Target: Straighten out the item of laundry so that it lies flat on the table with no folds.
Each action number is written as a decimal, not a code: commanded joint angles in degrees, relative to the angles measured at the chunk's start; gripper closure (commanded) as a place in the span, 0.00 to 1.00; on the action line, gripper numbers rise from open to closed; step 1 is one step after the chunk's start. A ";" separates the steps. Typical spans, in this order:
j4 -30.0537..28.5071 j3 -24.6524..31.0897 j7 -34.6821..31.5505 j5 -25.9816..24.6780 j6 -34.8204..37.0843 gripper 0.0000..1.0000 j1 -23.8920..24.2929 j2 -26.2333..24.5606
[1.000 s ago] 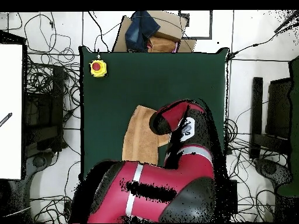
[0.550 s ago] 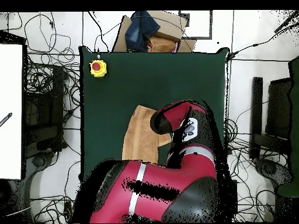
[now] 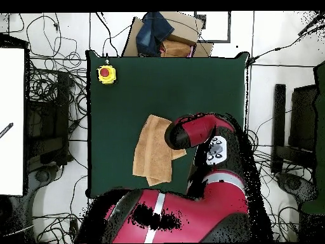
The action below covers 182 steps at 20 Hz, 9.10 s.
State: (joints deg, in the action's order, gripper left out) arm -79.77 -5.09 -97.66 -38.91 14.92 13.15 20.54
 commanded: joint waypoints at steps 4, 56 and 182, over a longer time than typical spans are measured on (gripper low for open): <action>-6.26 2.40 -11.61 6.93 3.38 0.00 -6.25 -0.56; -0.91 -3.36 -6.19 17.10 -9.34 0.00 -10.16 -8.32; 17.36 -7.19 -4.28 25.90 -4.31 0.00 -14.65 -28.93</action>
State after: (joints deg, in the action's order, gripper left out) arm -65.61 -18.65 -99.15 -12.48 5.93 -1.96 -3.02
